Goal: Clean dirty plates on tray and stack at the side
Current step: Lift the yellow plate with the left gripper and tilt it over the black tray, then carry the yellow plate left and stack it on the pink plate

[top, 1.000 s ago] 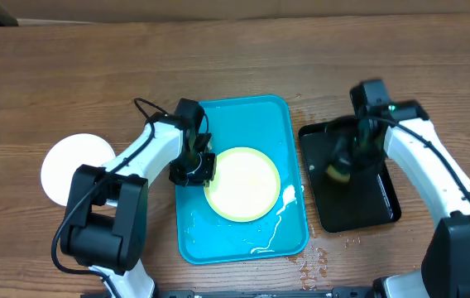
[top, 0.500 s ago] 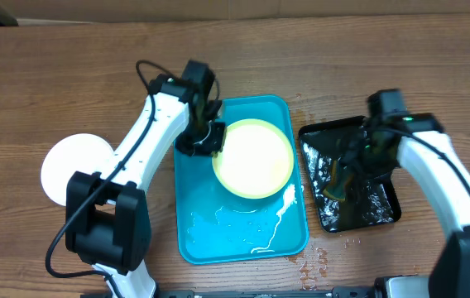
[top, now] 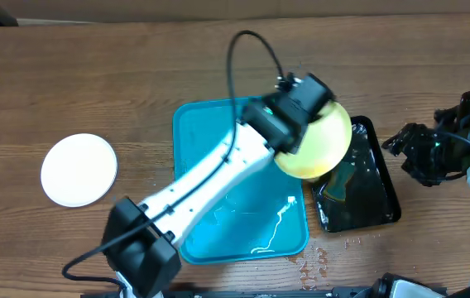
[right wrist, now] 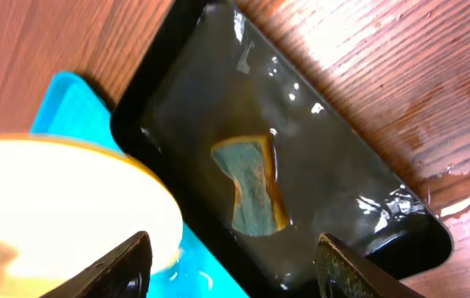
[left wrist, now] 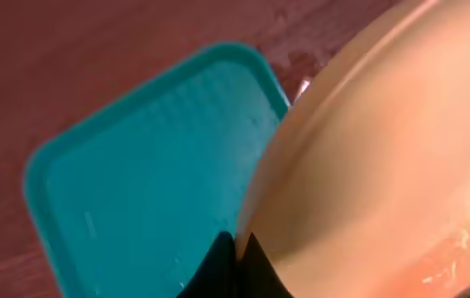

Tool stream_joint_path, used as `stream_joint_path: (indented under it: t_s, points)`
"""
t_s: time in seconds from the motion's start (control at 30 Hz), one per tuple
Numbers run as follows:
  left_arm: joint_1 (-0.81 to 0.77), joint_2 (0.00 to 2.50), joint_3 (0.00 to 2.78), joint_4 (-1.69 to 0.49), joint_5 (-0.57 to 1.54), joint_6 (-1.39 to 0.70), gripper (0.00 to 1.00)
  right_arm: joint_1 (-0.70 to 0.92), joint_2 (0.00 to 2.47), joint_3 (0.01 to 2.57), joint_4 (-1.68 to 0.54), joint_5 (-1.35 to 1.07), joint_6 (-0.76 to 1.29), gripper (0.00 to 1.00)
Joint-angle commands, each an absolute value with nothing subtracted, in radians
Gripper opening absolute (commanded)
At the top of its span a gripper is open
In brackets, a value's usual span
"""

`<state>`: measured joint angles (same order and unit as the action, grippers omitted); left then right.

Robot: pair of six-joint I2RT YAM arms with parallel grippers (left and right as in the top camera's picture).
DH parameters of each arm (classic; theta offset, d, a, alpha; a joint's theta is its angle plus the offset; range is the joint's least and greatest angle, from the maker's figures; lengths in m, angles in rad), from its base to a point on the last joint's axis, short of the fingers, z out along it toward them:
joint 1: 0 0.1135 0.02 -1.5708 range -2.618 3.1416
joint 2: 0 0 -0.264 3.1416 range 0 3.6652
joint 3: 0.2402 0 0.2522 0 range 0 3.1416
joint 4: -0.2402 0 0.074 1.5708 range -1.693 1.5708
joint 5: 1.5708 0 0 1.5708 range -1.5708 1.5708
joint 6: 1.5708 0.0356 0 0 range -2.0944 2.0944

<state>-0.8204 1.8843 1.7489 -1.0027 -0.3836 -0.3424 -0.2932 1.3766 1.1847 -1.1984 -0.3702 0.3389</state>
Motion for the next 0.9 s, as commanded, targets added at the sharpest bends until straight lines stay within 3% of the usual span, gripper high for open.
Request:
stream_joint_path:
  t_s: [0.0, 0.3, 0.87]
  points:
    - [-0.894, 1.893, 1.772, -0.962, -0.759, -0.390, 0.04, -0.296, 1.370, 1.197, -1.201, -0.395, 0.305, 0.65]
    - [-1.082, 1.893, 1.772, -0.925, -1.112, -0.261, 0.04, -0.296, 1.370, 1.197, -1.202, -0.395, 0.297, 0.65]
    - [-1.128, 1.893, 1.772, -0.905, -1.180, -0.223, 0.04, -0.296, 1.370, 1.197, -1.203, -0.394, 0.283, 0.66]
